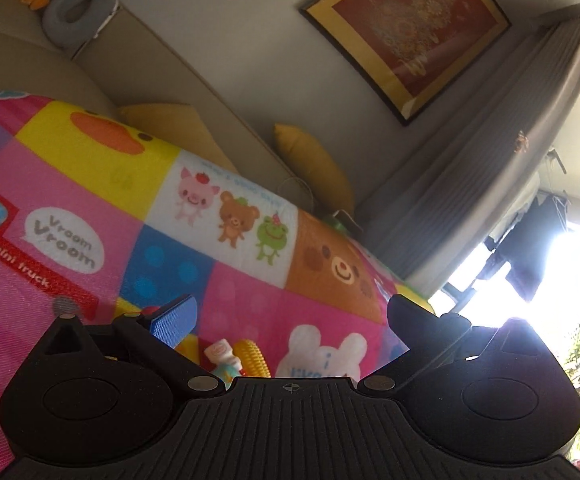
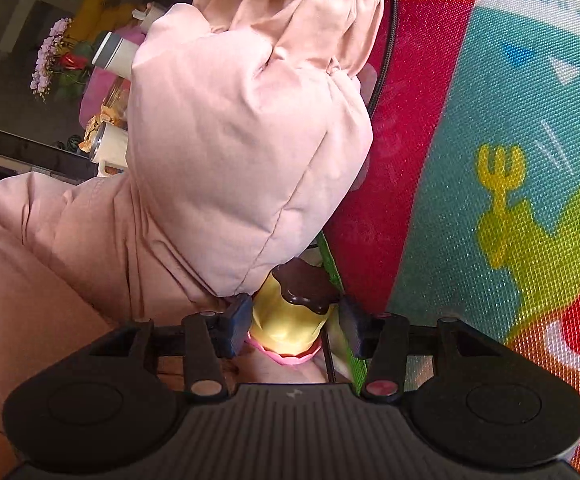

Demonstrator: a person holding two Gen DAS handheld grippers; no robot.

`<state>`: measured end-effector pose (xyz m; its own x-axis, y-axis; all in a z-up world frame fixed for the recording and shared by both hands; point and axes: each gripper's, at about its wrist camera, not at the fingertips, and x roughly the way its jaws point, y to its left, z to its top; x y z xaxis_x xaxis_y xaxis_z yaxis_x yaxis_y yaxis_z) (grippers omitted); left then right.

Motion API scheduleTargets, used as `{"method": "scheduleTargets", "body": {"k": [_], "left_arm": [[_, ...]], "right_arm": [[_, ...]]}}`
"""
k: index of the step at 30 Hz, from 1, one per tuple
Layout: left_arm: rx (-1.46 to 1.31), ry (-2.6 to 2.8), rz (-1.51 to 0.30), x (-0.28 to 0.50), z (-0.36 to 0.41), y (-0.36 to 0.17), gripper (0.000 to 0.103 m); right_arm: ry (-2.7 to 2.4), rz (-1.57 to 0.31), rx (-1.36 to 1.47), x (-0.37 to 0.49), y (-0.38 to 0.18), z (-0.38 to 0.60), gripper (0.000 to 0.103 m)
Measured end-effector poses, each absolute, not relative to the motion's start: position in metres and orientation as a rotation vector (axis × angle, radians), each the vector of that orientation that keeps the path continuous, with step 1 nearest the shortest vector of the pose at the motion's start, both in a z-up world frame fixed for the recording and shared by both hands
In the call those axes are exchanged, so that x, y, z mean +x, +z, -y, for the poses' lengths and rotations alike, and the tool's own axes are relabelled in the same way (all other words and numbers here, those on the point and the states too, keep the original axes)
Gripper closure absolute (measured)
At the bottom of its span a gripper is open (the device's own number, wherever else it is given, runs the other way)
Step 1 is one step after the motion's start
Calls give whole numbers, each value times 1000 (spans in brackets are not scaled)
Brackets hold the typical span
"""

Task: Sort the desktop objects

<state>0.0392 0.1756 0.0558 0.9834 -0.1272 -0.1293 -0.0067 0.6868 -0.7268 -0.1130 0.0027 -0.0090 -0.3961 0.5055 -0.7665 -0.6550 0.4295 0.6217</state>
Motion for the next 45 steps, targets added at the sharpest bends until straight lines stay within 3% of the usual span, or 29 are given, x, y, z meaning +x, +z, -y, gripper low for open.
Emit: {"method": "scheduleTargets", "body": {"k": [6,9,17,18,19,23,26,28,30,34,40,45], "left_arm": [[-765,-102,-215,41,-166,57,0],[-694,-138,-274,46,-151,59,0],[-572,-152,-274,34,-136,82,0],[-544,-150,-275,31,-136,86,0],[-520,-147,-278,29,-135,87,0],[-427,-120,-297,17,-133,88,0],[-552,-128,-167,5,-135,69,0],[-694,-193,-48,2,-135,46,0],[-770,-267,-55,8,-131,37,0],[-691,-325,14,0,-120,46,0],[-667,-242,-91,10,-109,39,0],[-547,-133,-166,12,-93,36,0]], "right_arm": [[1228,-1550,-104,-116,-14,-17,52],[1201,-1531,-97,-120,-16,-27,57],[1143,-1424,-36,-125,14,0,59],[1126,-1375,-31,-125,22,8,90],[1109,-1338,-35,-121,31,14,101],[987,-1179,75,-85,63,68,101],[865,-1107,79,-55,72,114,100],[827,-1115,76,-49,75,125,100],[823,-1126,48,-56,75,132,99],[853,-1153,10,-73,62,124,99],[793,-1135,20,-54,50,119,98],[527,-1031,139,-17,55,149,73]]}}
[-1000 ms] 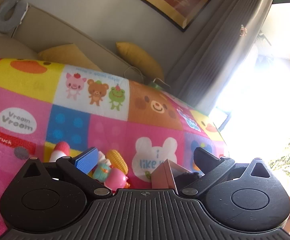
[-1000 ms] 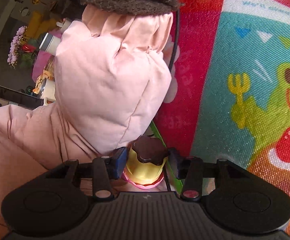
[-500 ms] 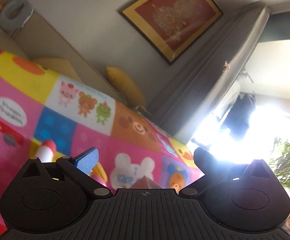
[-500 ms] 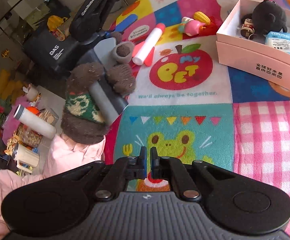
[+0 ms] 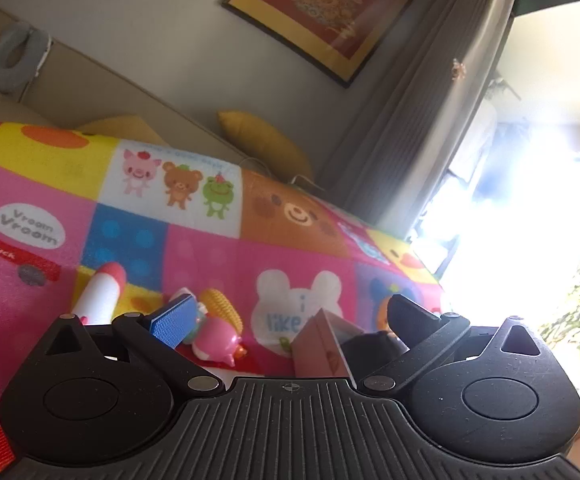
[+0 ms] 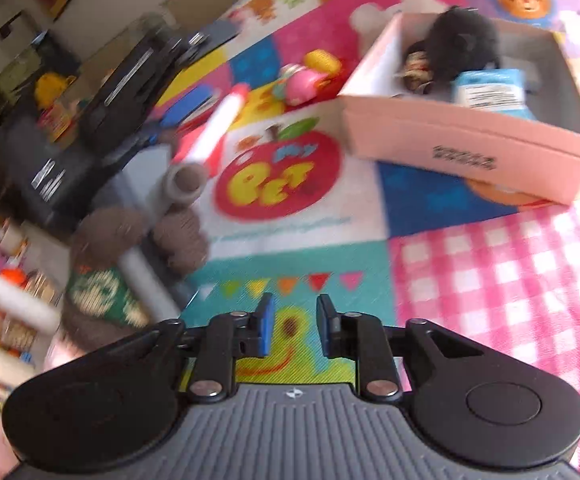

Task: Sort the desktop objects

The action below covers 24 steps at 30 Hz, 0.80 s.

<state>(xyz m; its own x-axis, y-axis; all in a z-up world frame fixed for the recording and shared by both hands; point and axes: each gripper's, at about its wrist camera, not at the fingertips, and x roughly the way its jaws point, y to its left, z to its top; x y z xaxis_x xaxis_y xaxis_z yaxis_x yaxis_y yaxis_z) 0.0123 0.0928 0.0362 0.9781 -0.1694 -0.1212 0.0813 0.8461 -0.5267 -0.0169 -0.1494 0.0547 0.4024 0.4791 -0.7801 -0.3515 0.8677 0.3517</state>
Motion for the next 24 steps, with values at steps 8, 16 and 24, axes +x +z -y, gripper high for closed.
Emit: {"method": "scheduleTargets", "body": {"k": [8,16,24], "left_arm": [[-494,-158,-296,-12,-89,38,0],[-274,-89,-241,-154,-156,40,0],[-271,538,-625,-305,-293,-66,0]], "right_arm": [[107,-906,155,9,50,170,58],[63,-718,8,1,49,137,37],[74,-700,-18,11,30,106,34]]}}
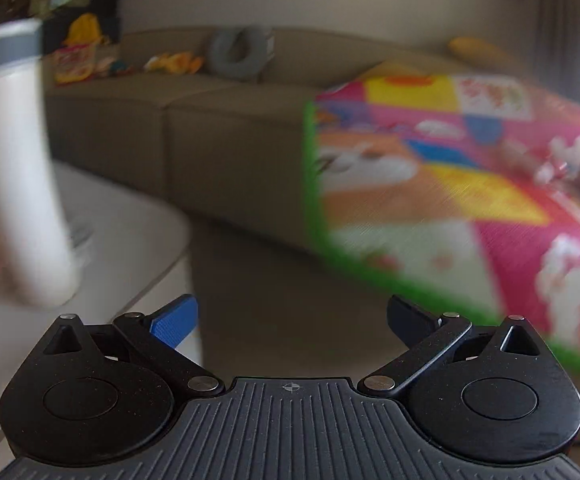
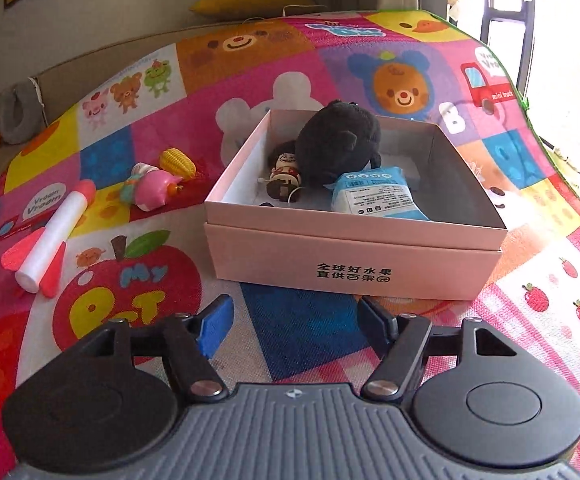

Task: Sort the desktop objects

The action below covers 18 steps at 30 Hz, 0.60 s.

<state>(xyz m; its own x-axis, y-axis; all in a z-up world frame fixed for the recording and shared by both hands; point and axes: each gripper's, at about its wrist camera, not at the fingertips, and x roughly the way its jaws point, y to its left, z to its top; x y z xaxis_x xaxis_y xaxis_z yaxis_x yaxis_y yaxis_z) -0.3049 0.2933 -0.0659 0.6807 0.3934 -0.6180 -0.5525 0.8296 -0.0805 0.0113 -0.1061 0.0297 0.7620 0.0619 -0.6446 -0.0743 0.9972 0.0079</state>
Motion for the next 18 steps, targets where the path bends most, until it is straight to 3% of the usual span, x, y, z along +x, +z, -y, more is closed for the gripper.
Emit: {"method": "scheduleTargets", "body": {"k": [6,7,9,11,15,18], "left_arm": [[-506,811,-1029,-384,-337,-234,2],[-563,810,-1093,-390,-335,-263,5],[-650,792,-1159,-391,-330,-302,25],[-633,794,-1190,-382,-318,-325,26],[-362,666,-1188,-351,-279,-352,18],[-190,624,-1192,-334,-258,-373,18]], "right_arm": [[25,-681,-57,17,21,98,28],[14,-680,-62,18,19,98,28],[-20,-681,-73,20,17,99,28],[-56,-682,-84,20,13,101,28],[-112,-696,-87,17,7,103,23],[-141,-687,-103,13,6,102,21]]}}
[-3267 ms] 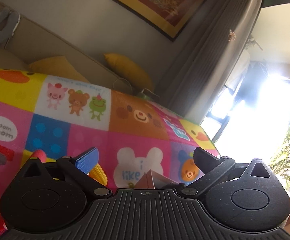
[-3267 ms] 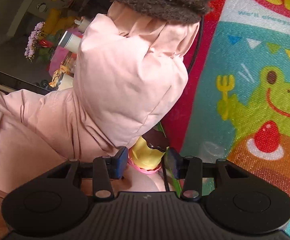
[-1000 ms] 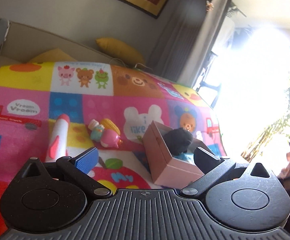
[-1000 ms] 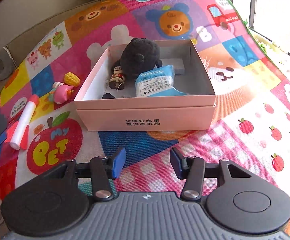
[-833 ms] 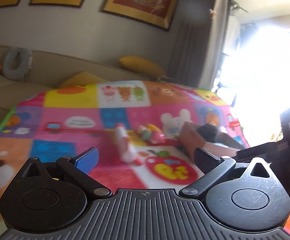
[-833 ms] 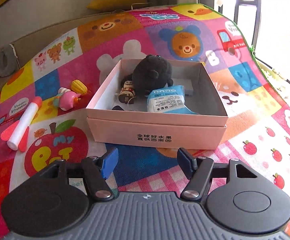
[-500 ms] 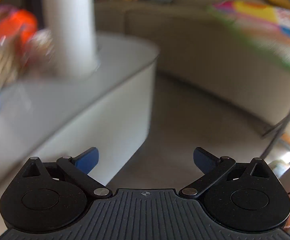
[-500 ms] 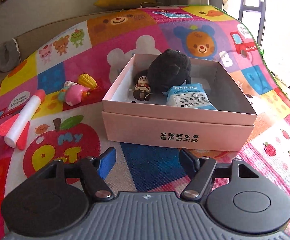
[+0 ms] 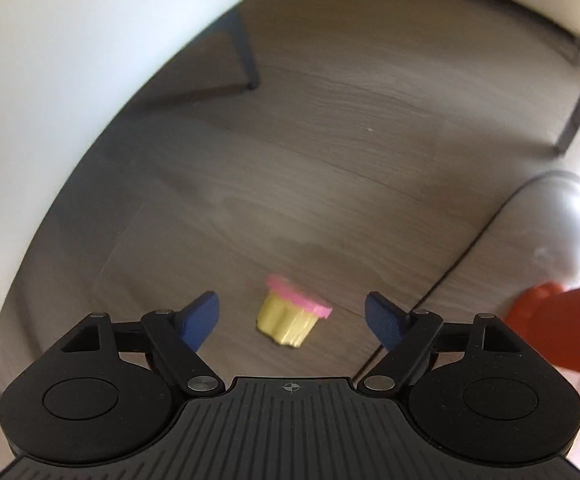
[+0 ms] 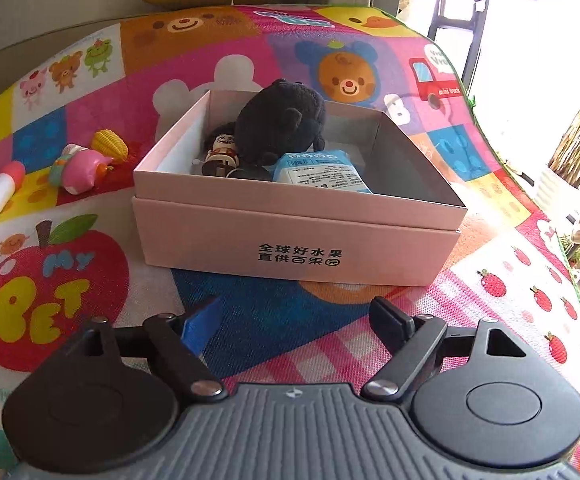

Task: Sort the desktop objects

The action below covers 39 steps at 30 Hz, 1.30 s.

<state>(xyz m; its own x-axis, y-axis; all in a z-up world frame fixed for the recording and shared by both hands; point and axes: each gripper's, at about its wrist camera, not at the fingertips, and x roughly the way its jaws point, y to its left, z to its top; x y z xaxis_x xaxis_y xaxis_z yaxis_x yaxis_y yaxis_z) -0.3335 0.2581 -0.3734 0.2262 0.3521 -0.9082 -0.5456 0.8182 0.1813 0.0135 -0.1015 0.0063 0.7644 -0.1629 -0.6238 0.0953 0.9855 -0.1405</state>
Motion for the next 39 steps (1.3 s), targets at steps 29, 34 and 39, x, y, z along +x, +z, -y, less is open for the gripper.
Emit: {"method": "scheduleTargets", "body": {"k": [29,34,39], "left_arm": [[-290,454,-771,-338,-311,-95,48],[-182,320,-504,-304,-289,43,48],[-82,80,-363,-253,-239,131,48]], "right_arm": [[-49,-653,-23,8,11,112,18],[-3,-634,65,1,15,131,16],[19,-613,59,-9,16,152,16]]}}
